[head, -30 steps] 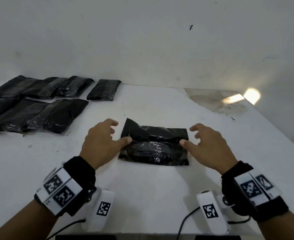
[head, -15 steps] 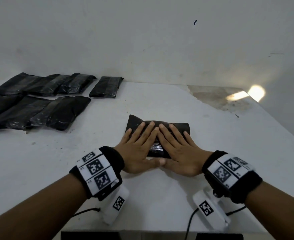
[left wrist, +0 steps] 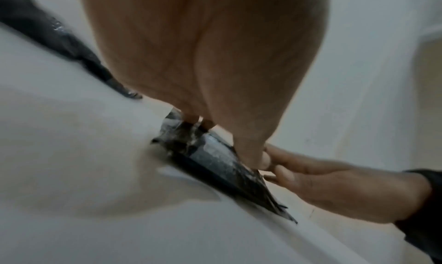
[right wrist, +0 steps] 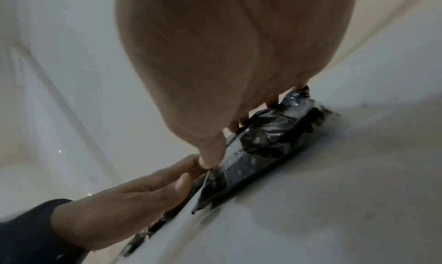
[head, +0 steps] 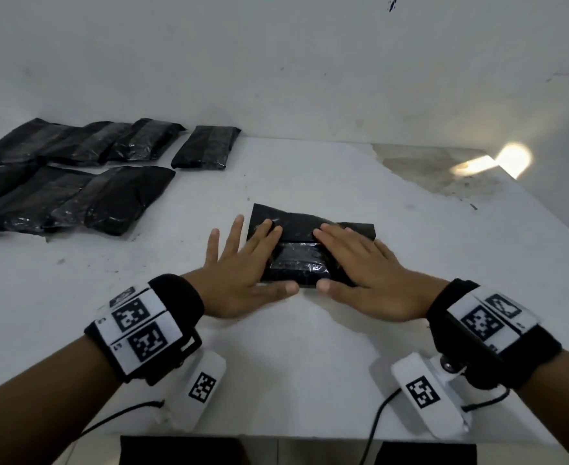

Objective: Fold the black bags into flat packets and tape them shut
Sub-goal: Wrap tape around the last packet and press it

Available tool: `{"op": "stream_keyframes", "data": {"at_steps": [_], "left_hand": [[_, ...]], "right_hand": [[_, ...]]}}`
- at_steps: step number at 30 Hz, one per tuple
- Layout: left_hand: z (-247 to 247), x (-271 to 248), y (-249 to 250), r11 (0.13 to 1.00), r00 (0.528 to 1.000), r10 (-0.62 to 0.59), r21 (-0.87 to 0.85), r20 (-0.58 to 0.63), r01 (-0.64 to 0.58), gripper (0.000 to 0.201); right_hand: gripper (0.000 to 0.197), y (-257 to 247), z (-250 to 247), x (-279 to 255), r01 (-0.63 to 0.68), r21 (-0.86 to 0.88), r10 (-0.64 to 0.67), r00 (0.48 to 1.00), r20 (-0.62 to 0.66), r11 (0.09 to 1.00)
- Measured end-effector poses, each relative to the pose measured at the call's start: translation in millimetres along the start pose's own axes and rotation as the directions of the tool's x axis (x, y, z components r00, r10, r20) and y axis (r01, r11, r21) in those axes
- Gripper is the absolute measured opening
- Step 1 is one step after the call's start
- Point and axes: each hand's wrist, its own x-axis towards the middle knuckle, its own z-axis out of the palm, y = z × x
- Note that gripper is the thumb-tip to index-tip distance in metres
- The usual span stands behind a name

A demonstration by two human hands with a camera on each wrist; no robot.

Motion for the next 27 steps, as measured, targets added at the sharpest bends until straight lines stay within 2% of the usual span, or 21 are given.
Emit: {"op": "stream_keyframes", "data": {"at_steps": [3, 5, 8, 11, 15, 20, 27], "left_hand": [[-18, 10, 13, 0.998, 0.963, 0.025, -0.046, -0.267, -0.039, 0.076], [-26, 23, 17, 0.998, 0.94, 0.016, -0.053, -0.34, -0.036, 0.084], [-27, 43, 14, 0.998, 0.979, -0.054, -0.023, -0.197, 0.05, 0.105], [-20, 53, 4, 0.995, 0.992, -0.098, -0.034, -0.074, 0.096, 0.1], [-14, 50, 1, 0.976, 0.998, -0.061, -0.21, -0.022, 0.055, 0.086], [-15, 50, -4, 0.964, 0.999, -0.034, -0.264, 0.016, 0.036, 0.072], [-15, 51, -11, 0.938, 0.998, -0.008, -0.345, 0.06, 0.028, 0.072]], "right_hand": [[0.08, -7, -12, 8, 0.006, 0.122, 0.025, 0.966, -0.256, 0.993], [0.08, -7, -14, 17, -0.033, 0.147, 0.077, 0.948, -0.308, 0.989], [0.09, -2, -9, 29, -0.125, 0.118, 0.145, 0.973, -0.178, 0.985], [0.086, 9, 0, 37, -0.135, 0.162, 0.154, 0.981, -0.115, 0.978], [0.073, 12, -2, 38, -0.103, 0.237, 0.122, 0.99, -0.068, 0.966], [0.062, 17, -5, 37, -0.096, 0.262, 0.097, 0.995, 0.008, 0.96], [0.06, 23, -6, 37, -0.078, 0.298, 0.064, 0.996, 0.058, 0.951]]}}
